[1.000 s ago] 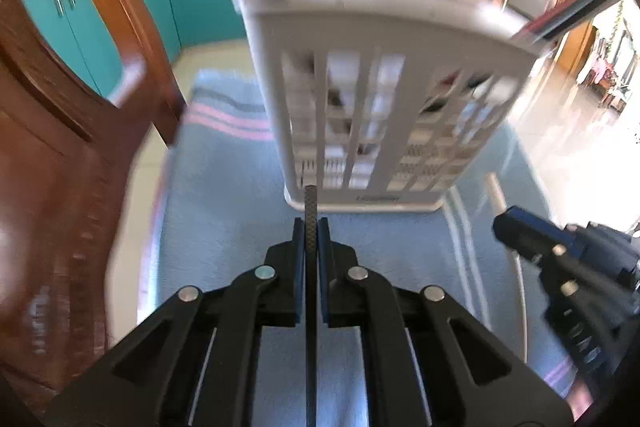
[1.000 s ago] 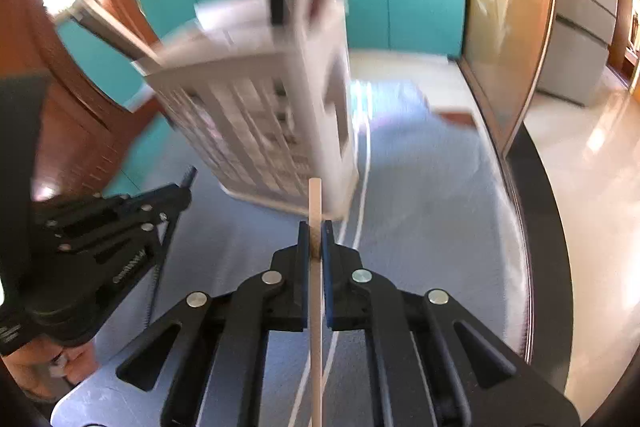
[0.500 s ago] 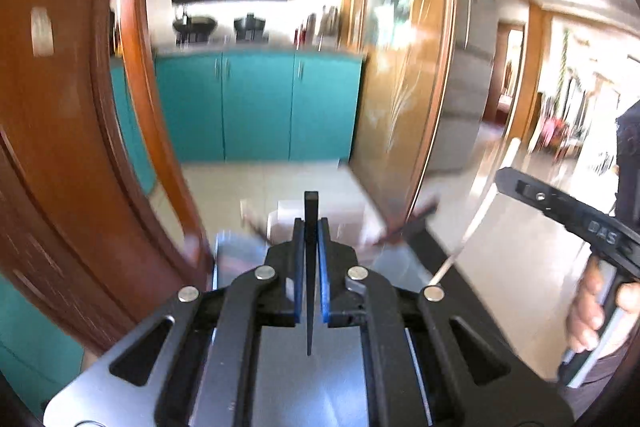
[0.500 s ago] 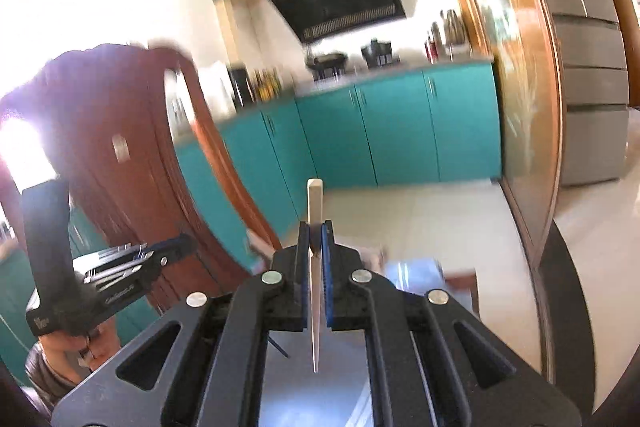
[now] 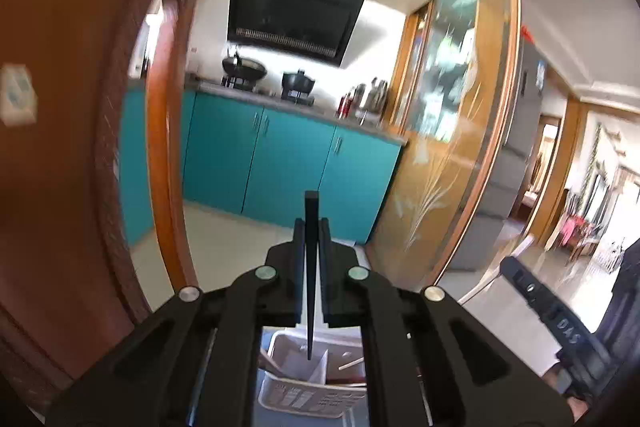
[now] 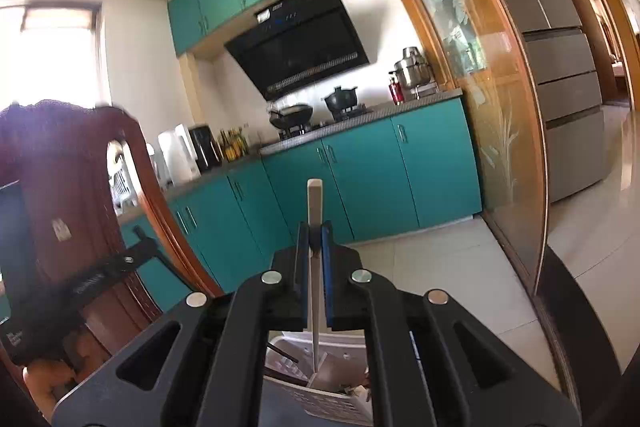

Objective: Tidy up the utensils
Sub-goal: 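Lift both chopsticks into the white utensil holder and open both tools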

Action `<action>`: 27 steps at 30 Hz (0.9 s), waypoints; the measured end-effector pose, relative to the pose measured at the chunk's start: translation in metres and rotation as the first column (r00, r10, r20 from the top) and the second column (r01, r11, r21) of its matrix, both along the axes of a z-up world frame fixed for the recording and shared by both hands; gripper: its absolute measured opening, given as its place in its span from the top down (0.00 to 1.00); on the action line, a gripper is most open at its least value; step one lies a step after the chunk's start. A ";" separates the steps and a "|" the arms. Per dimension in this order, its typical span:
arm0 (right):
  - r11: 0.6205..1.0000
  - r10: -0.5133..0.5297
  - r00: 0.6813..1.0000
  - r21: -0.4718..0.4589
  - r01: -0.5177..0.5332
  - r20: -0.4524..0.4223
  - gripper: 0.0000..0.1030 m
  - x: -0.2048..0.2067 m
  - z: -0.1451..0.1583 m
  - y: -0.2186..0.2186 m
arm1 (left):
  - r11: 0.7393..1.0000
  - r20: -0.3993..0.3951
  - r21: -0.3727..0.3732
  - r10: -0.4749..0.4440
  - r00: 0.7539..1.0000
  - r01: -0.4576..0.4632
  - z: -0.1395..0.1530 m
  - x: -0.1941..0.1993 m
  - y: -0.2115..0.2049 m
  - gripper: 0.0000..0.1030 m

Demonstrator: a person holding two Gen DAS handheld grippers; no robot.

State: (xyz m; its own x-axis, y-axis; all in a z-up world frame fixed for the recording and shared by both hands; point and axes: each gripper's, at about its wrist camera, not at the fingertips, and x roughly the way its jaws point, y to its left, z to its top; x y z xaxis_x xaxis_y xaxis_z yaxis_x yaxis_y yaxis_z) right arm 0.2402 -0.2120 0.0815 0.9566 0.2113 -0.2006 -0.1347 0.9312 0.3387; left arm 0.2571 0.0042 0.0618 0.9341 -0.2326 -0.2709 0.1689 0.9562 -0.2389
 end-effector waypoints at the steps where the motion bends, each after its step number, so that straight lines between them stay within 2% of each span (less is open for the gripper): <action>1: 1.000 -0.010 1.000 -0.029 0.009 -0.007 0.94 0.002 -0.004 0.004 | 1.000 -0.014 0.010 0.002 1.000 -0.002 -0.007 0.008 -0.001 0.93; 6: 0.994 0.013 0.998 -0.111 -0.019 -0.059 0.94 0.015 -0.020 0.026 | 0.996 -0.085 0.093 0.019 0.996 -0.011 -0.039 0.033 -0.017 0.93; 8: 0.991 0.011 0.997 -0.135 -0.022 -0.079 0.94 0.019 -0.026 0.032 | 0.995 -0.112 0.099 0.007 0.994 0.004 -0.047 0.041 -0.020 0.93; 14: 0.984 -0.001 0.988 -0.174 -0.027 -0.157 0.93 0.030 -0.047 0.043 | 0.992 -0.148 0.125 -0.006 0.989 0.025 -0.057 0.043 -0.022 0.92; 16: 0.986 -0.016 0.985 -0.167 -0.013 -0.170 0.87 0.028 -0.047 0.043 | 0.990 -0.143 0.136 -0.005 0.990 0.025 -0.056 0.042 -0.022 0.92; 20: 0.988 -0.007 0.992 -0.154 -0.013 -0.130 0.80 0.009 -0.031 0.038 | 0.986 -0.119 0.160 -0.018 0.993 0.037 -0.050 0.026 -0.022 0.73; 22: 0.985 -0.021 0.996 -0.172 0.006 -0.084 0.64 -0.012 -0.019 0.034 | 0.983 -0.091 0.183 -0.015 0.996 0.032 -0.043 0.012 -0.021 0.66; 26: 0.974 -0.042 0.999 -0.225 0.036 -0.018 0.50 -0.062 -0.007 0.030 | 0.972 -0.030 0.235 -0.013 0.999 0.020 -0.034 -0.029 -0.019 0.48; 27: 0.971 -0.049 0.999 -0.234 0.046 -0.009 0.43 -0.076 -0.008 0.027 | 0.967 -0.006 0.256 -0.013 1.000 0.014 -0.033 -0.046 -0.019 0.41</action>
